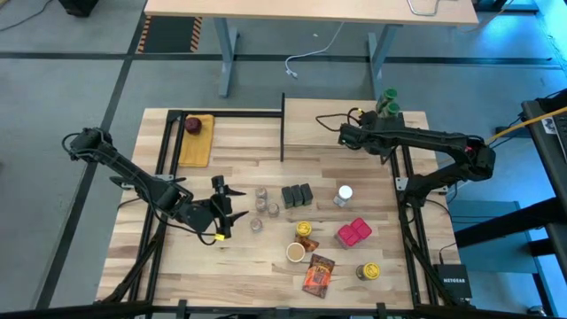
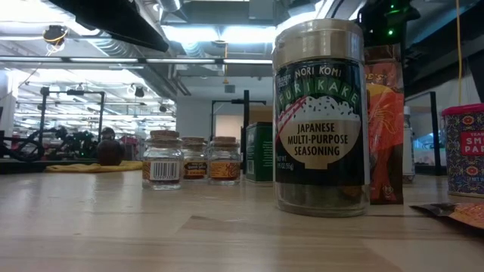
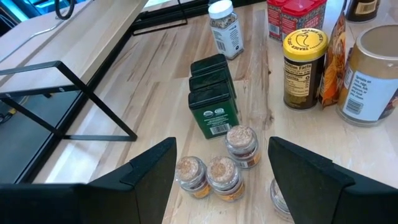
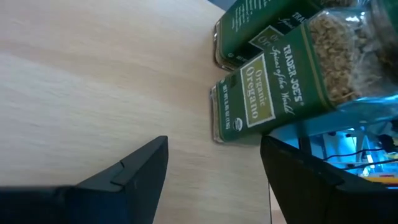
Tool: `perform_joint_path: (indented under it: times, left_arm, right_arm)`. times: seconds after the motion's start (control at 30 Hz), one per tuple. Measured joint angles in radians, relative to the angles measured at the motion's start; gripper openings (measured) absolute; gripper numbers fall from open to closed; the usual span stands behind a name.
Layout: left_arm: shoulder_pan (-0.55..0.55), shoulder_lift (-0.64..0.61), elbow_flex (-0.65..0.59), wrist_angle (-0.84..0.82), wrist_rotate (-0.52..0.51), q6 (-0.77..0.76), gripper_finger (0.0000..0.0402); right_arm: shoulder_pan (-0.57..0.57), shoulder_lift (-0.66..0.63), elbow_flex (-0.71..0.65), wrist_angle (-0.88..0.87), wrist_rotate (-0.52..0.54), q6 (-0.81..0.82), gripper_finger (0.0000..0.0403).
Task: Shelf spices
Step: Put the green seasoning bottle on the shelf and align it with the other green seasoning bottle
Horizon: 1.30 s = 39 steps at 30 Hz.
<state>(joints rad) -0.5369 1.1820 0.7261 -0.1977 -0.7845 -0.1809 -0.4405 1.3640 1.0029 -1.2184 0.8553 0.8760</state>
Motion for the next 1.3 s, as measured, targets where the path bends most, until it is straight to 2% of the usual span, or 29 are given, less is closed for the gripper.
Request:
perform_joint_path:
  times: [0.33,1.3]
  left_arm:
    - [0.0,0.0,0.0,-0.002,0.0,0.004,0.0249]
    - [0.0,0.0,0.0,-0.002,0.0,0.001,0.0249]
  right_arm:
    - [-0.021,0.0,-0.003,0.069,0.007,-0.052,0.0264]
    - [-0.046,0.001,-0.004,0.12,0.052,-0.097,0.0264]
